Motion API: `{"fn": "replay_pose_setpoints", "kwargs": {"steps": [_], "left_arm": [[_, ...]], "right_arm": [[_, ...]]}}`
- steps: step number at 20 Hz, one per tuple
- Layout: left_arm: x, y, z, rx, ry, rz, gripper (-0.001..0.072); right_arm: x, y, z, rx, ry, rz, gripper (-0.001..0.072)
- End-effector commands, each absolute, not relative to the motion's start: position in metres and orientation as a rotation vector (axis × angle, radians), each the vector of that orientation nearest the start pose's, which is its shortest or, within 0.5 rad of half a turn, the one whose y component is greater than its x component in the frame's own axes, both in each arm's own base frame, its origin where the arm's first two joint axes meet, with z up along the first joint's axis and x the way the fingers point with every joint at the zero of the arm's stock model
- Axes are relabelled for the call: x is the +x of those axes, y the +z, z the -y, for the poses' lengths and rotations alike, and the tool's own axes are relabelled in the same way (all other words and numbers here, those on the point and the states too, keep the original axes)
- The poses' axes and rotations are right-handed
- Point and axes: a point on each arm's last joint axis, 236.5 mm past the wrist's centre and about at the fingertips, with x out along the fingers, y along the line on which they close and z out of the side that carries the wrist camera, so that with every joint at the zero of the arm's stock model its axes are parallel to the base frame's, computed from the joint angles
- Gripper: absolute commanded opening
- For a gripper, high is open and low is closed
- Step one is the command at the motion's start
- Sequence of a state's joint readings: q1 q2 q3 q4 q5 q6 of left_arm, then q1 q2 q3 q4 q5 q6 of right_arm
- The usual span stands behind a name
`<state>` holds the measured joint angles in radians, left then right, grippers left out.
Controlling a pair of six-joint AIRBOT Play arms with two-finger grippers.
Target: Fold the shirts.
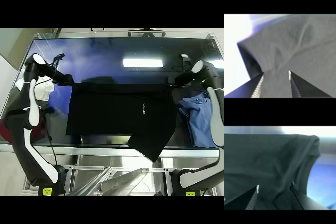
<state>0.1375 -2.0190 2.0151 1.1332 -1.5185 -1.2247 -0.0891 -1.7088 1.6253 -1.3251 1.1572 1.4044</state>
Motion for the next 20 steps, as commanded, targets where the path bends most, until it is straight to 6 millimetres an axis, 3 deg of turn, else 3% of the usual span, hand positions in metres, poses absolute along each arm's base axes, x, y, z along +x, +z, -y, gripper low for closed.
{"fn": "replay_pose_setpoints", "kwargs": {"steps": [1,4,8,11,14,17,20], "left_arm": [[0.458,-0.014,0.013,-0.271,-0.419,-1.493,0.0335],[0.386,-0.027,0.002,-0.353,-0.388,-1.578,0.0335],[0.299,-0.075,0.0,-0.449,-0.325,-1.639,0.0335],[0.274,-0.109,0.004,-0.46,-0.277,-1.633,0.0336],[0.256,-0.127,0.015,-0.477,-0.289,-1.687,0.0336],[0.243,-0.137,0.03,-0.471,-0.331,-1.757,0.0335],[0.253,-0.13,0.041,-0.424,-0.377,-1.761,0.0329]], "right_arm": [[0.466,0.035,0.004,0.179,0.132,-1.251,0.0441],[0.406,0.026,0.018,0.233,0.103,-1.376,0.0441],[0.324,0.012,0.03,0.33,0.026,-1.456,0.0441],[0.274,0.004,0.045,0.419,-0.061,-1.448,0.0441],[0.241,-0.005,0.054,0.577,-0.137,-1.401,0.0441],[0.212,-0.029,0.045,0.68,-0.14,-1.436,0.0442],[0.201,-0.058,0.022,0.737,-0.097,-1.465,0.0443]]}}
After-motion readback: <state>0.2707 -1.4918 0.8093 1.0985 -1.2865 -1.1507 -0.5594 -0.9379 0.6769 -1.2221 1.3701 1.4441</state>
